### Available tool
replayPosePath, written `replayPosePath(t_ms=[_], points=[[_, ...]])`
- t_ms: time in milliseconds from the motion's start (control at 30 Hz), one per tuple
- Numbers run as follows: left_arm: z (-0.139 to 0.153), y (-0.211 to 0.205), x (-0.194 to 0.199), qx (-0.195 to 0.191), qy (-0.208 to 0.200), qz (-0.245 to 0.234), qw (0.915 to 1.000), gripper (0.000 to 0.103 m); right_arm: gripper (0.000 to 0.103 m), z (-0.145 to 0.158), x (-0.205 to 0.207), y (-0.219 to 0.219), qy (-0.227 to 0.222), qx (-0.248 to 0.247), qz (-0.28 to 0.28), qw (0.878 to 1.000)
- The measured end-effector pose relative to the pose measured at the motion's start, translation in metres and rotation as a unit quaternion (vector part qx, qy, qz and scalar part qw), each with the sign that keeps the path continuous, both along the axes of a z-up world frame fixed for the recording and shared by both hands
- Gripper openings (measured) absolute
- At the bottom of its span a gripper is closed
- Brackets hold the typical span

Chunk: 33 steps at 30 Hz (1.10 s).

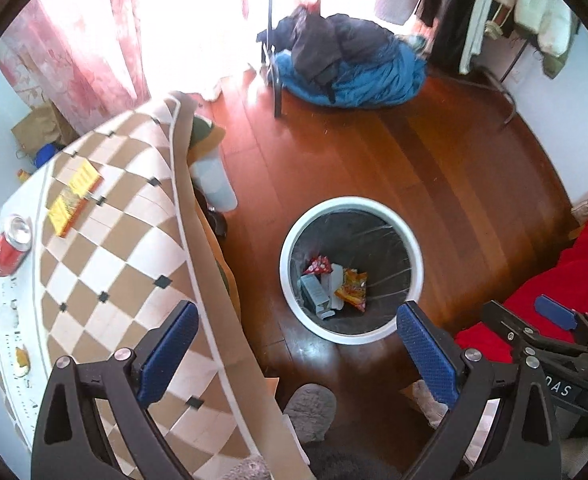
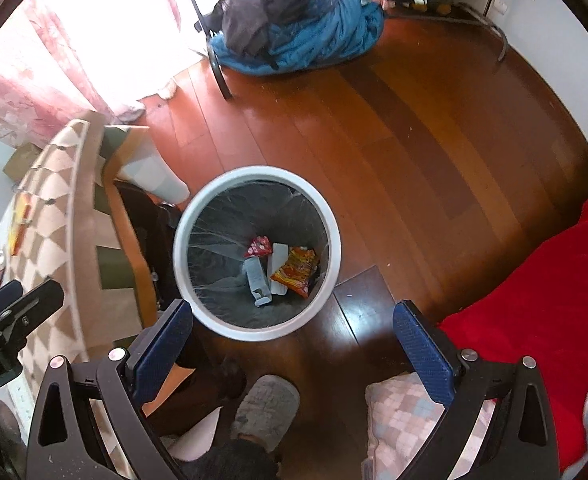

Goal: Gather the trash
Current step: 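Move both tools back from the bin over the table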

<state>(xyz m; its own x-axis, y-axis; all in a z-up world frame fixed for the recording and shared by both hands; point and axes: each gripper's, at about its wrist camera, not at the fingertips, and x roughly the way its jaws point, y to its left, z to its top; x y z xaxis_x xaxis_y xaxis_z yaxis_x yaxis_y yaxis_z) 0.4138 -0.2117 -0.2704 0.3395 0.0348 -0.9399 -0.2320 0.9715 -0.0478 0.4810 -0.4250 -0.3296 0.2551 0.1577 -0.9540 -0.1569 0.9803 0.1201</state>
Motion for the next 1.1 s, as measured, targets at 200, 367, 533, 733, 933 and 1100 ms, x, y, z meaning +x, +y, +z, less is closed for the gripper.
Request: replayPosePath(t_ms=[200, 367, 533, 733, 933, 1100], points=[[0.052, 0.004, -0.034, 0.001, -0.05, -0.001, 0.9987, 0.101, 0.101, 0.064, -0.033, -0.001, -0.045, 0.014, 0.004, 0.999], [0.087, 0.014, -0.064, 0.007, -0.082, 0.004, 0.9966, 0.101, 0.101, 0.115, -0.059, 0.005, -0.086, 0.026, -0.001, 0.996], [0.105, 0.046, -0.097, 0.019, -0.098, 0.028, 0.9946, 0.101, 0.102, 0.155, -0.089, 0.018, -0.118, 0.051, -0.004, 0.992], [0.098, 0.12, -0.142, 0.054, -0.096, 0.109, 0.9879, 0.101, 0.102, 0.171, -0.116, 0.062, -0.113, 0.095, 0.008, 0.989], [0.049, 0.23, -0.194, 0.111, -0.046, 0.228, 0.9661, 0.101, 0.102, 0.14, -0.128, 0.164, -0.071, 0.105, 0.07, 0.989], [-0.013, 0.329, -0.233, 0.126, 0.014, 0.345, 0.93, 0.102, 0.102, 0.089, -0.113, 0.266, -0.014, 0.117, 0.106, 0.987]])
